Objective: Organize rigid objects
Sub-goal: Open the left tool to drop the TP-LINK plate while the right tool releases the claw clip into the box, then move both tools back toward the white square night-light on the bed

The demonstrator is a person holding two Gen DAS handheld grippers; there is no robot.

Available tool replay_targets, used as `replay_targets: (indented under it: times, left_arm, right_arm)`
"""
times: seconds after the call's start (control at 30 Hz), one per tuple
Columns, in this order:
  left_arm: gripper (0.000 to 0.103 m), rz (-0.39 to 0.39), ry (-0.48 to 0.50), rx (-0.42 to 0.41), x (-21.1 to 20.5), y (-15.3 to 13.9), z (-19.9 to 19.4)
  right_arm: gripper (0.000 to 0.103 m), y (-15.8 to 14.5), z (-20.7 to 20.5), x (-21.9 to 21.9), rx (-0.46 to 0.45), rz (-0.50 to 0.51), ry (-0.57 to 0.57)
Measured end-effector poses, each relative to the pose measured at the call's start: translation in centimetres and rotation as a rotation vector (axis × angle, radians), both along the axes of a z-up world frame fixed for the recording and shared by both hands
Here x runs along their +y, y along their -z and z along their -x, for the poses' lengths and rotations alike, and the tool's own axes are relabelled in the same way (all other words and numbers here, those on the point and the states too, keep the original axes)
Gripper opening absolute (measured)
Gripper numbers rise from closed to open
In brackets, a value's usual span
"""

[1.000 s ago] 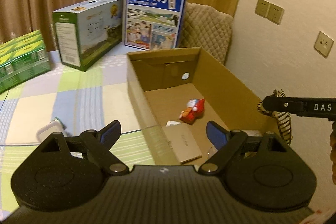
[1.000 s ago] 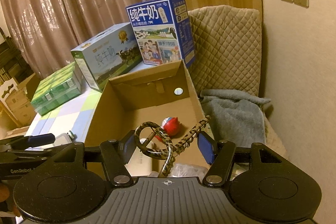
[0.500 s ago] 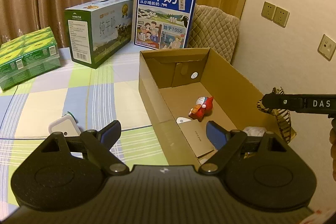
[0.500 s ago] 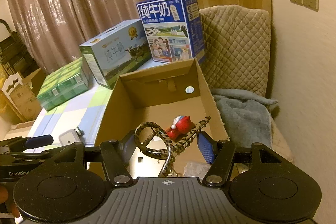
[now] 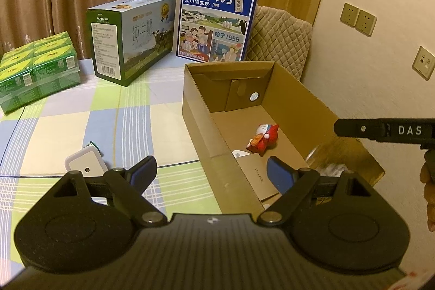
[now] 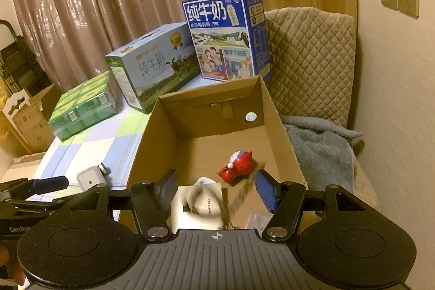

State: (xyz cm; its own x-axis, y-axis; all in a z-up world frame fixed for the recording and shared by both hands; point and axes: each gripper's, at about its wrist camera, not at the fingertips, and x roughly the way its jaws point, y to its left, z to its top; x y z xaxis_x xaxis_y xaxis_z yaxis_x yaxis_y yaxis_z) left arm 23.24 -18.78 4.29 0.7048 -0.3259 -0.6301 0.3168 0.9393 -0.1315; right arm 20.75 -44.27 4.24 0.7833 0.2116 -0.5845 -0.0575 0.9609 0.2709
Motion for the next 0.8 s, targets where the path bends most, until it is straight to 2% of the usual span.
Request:
replay_targets:
  times: [0.07, 0.1, 0.47, 0.8]
  left_arm:
    - [0.085, 0.000, -0.003, 0.000, 0.1, 0.0, 0.0]
    - [0.085, 0.001, -0.004, 0.000, 0.2, 0.0, 0.0]
    - [0.085, 0.008, -0.013, -0.006, 0.8, -0.5, 0.5]
    - [0.085, 0.013, -0.031, -0.042, 2.4, -2.6, 2.2]
  right_arm:
    - [0.069, -0.2, 0.1, -0.1, -0.014, -0.004, 0.008]
    - [0.070, -0.3, 0.2, -0.2, -0.019, -0.016, 0.010]
    - [0.070, -1.1, 1.0, -0.2, -0.026, -0.022, 0.017]
    - [0.070, -3.5, 2.9, 0.9, -0.057, -0.017, 0.030]
